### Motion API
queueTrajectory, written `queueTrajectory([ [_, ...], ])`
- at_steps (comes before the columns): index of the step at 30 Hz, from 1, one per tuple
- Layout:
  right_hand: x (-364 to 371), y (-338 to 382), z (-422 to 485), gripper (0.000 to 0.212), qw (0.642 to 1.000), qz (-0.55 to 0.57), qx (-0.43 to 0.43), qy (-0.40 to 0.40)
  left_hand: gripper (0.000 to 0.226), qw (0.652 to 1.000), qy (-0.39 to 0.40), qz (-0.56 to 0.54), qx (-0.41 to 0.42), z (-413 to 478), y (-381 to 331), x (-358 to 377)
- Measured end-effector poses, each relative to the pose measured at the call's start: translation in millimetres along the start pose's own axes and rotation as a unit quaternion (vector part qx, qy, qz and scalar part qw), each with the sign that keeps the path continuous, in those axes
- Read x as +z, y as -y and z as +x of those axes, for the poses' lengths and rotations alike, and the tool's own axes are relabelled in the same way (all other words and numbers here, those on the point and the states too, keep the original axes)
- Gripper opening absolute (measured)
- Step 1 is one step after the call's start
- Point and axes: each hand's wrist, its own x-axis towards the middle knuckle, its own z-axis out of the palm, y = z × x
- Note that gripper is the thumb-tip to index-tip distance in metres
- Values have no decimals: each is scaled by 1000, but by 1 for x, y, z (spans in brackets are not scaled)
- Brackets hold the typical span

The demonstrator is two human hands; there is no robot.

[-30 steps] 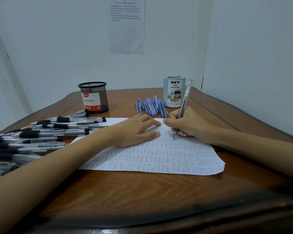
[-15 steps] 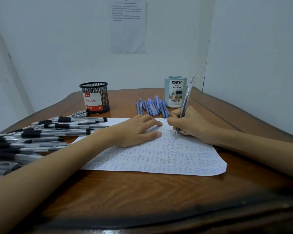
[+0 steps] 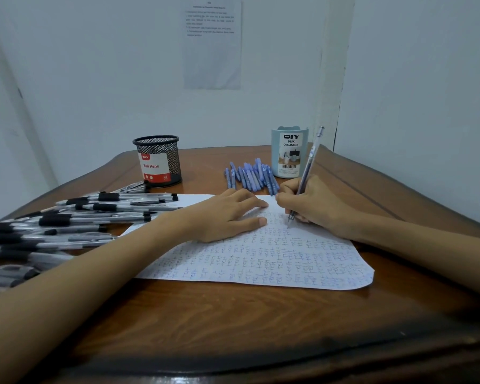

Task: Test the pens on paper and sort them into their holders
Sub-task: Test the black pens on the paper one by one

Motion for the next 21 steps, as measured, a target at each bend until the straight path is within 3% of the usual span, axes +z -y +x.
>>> queueTrajectory([
  [6, -1, 1, 2, 37, 1000, 0, 24, -20, 55, 1000, -3, -1, 3, 0, 1, 0],
  [11, -30, 7, 10, 44, 994, 28, 38, -101, 50, 1000, 7, -5, -5, 3, 0, -4],
  [14, -54, 6, 16, 51, 983, 15, 84, -161, 44, 998, -5, 60, -15, 13, -6, -11],
  [16, -65, 2, 18, 52, 979, -6, 119, -163, 43, 996, -9, 88, -12, 26, -12, -14],
  [21, -82, -6, 20, 37, 978, -98, 153, -100, 39, 999, -31, -12, 39, 73, -29, -12],
])
